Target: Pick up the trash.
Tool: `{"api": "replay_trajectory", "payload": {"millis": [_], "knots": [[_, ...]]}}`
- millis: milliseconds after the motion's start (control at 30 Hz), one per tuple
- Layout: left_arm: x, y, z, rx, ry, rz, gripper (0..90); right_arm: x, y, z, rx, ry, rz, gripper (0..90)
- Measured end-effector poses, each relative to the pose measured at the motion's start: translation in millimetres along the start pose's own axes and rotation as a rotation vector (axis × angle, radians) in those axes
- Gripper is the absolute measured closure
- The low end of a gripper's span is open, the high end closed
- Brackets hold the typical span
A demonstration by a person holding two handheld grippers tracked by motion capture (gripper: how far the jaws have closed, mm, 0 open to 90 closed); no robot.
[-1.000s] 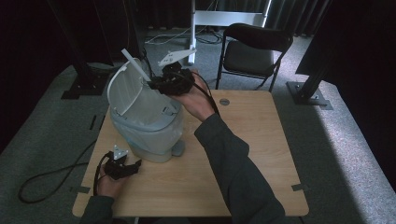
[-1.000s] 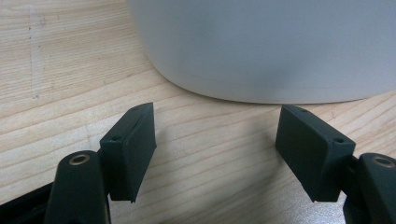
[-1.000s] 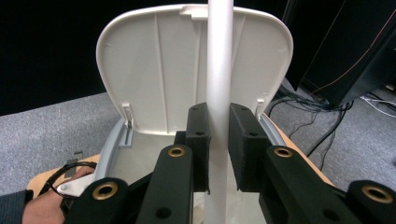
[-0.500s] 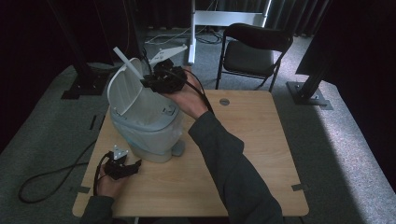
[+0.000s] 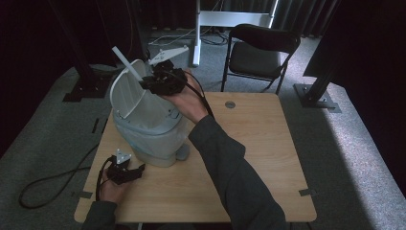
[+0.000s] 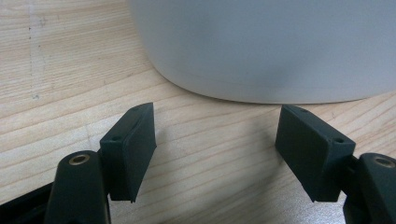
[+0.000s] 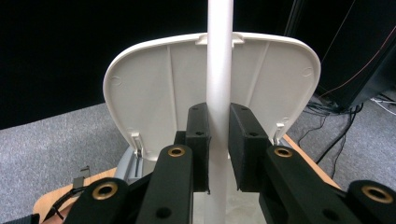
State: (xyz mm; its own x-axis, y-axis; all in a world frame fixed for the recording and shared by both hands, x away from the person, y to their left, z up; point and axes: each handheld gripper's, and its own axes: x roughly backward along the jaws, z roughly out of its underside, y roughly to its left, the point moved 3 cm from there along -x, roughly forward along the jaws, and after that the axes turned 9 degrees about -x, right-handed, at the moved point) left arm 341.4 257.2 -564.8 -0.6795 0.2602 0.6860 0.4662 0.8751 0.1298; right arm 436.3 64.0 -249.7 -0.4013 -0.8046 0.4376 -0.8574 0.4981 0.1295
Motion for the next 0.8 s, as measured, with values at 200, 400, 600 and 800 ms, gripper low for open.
{"api": "replay_trajectory", "payload": {"millis": [200,400,600,800], "knots": [[0.1,-0.1,0.0,0.000,0.000,0.001,28.9,-7.9,1.0,2.0,0.002,0.016,0.002,78.8],[0.1,-0.1,0.0,0.000,0.000,0.001,28.9,-12.4,2.5,0.6,-0.006,0.004,0.001,78.8],[0.2,-0.2,0.1,-0.001,0.000,0.001,28.9,-17.6,8.0,-0.4,0.007,0.013,0.004,78.8],[0.2,-0.2,0.1,-0.001,-0.001,0.002,28.9,-20.4,8.4,0.8,0.004,0.016,0.001,78.7]]}}
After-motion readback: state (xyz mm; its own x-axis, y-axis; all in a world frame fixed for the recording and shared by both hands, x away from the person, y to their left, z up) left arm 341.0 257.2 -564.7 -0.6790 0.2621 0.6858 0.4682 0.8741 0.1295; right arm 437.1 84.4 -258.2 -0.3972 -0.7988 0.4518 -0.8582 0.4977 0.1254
